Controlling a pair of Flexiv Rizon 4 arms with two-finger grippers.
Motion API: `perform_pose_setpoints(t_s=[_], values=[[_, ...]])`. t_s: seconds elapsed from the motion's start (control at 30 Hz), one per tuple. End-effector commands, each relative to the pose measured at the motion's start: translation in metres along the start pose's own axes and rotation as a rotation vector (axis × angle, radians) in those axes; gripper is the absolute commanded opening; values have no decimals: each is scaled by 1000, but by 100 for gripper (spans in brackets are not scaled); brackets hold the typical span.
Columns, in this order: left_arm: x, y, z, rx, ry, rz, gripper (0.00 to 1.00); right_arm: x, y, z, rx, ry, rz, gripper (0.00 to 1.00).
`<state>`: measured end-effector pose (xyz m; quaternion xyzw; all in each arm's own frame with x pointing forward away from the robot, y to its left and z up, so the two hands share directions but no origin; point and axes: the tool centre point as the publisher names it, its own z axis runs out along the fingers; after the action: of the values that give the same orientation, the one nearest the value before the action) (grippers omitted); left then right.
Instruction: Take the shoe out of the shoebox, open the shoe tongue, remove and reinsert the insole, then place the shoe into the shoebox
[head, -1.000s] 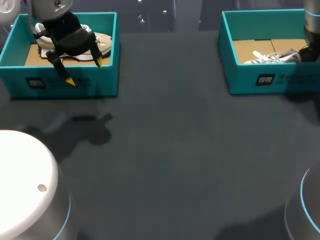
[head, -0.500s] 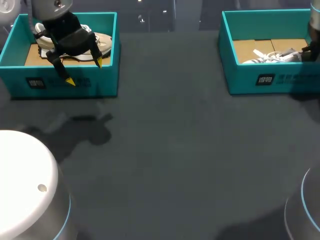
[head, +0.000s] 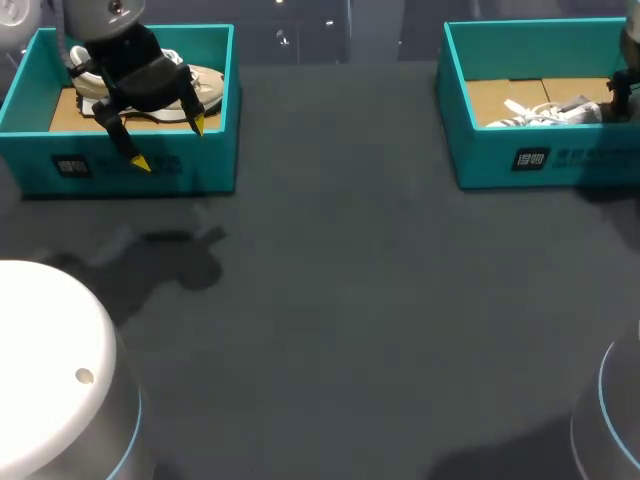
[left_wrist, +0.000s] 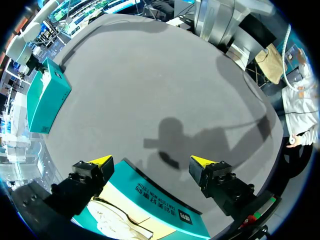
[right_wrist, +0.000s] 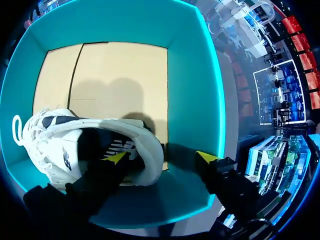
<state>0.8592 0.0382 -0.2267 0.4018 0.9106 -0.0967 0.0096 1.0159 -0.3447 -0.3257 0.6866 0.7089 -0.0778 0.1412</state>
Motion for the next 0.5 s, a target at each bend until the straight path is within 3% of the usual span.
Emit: perform_pose_setpoints(t_s=[0.03,0.27,0.5], values=[[0,0,0,-2,1,1,100,0,-4,-15,-3,0,8,100],[0,0,0,-2,1,1,100,7,-8,-53,-51,27,22,100],[0,0,0,-2,1,1,100,17,-22,-96,-20,98,17,100]])
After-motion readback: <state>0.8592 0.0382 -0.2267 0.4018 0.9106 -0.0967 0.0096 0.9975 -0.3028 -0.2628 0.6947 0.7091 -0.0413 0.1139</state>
